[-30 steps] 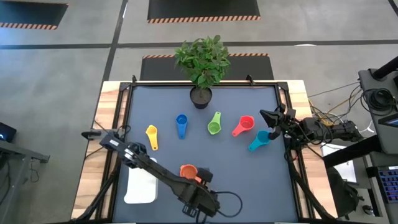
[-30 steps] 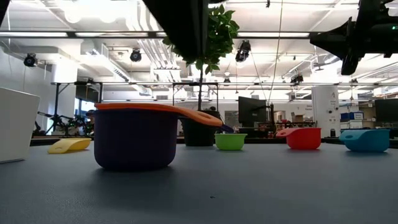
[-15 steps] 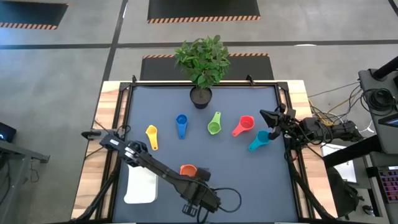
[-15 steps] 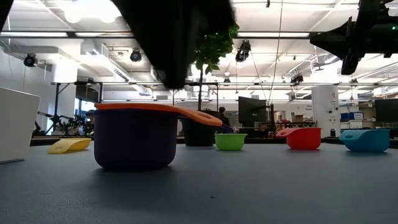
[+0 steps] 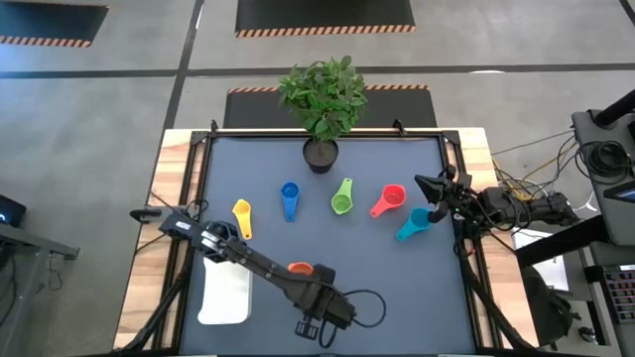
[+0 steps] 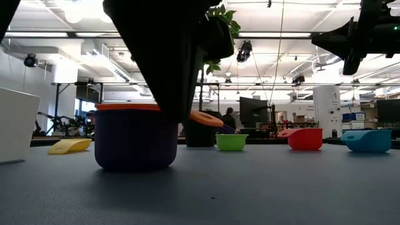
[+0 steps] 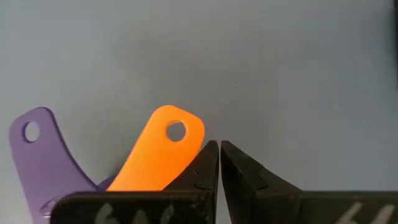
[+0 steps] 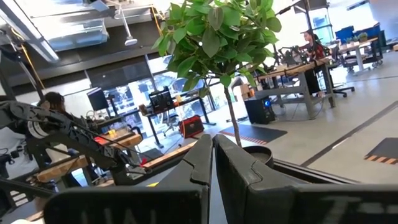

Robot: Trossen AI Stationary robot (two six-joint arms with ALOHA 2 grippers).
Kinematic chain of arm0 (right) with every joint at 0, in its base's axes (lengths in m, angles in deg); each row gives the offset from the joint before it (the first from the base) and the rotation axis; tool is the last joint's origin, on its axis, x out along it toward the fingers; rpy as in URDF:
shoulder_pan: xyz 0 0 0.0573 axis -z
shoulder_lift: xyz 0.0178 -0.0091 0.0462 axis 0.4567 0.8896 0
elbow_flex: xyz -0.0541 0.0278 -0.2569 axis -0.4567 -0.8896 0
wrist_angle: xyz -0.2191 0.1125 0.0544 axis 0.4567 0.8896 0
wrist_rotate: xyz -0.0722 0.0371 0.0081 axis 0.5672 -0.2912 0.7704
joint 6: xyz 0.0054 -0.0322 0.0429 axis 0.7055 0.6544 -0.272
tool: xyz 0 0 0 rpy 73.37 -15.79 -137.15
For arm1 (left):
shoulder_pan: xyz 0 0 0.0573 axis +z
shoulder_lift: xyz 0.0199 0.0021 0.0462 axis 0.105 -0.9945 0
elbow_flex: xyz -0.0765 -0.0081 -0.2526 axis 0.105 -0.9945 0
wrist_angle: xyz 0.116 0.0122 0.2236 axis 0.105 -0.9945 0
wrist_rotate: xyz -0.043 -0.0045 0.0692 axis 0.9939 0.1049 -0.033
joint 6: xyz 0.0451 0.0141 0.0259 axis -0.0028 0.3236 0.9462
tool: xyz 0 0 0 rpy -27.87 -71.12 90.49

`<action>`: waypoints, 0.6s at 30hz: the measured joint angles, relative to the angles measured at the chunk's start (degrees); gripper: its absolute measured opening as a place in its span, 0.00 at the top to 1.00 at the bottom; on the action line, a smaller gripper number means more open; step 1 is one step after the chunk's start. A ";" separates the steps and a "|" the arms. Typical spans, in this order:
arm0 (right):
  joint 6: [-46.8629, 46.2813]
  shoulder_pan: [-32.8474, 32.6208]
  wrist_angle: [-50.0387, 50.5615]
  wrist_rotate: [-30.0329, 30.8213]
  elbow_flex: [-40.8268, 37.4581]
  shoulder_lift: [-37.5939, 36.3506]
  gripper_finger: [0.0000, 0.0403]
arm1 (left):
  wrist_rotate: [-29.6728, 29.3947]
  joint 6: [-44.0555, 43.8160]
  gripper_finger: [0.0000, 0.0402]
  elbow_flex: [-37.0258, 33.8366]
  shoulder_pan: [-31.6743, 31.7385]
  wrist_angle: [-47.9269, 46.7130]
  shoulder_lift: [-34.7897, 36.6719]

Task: Nest measuring cups in basket
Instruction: Stack the orange measuring cup on top of the violet measuring cup

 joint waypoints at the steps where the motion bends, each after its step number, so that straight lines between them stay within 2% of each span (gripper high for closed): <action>1: 0.10 0.00 0.00 0.00 0.00 0.00 0.98 | 0.00 -0.07 1.00 0.00 0.11 0.00 0.01; 6: 0.12 0.00 -0.01 0.00 0.00 0.00 0.98 | -0.28 -0.58 1.00 0.00 0.37 -0.02 0.01; 18: 0.16 0.01 -0.55 0.00 0.00 0.00 0.98 | -8.52 -0.77 1.00 0.44 0.35 0.60 0.54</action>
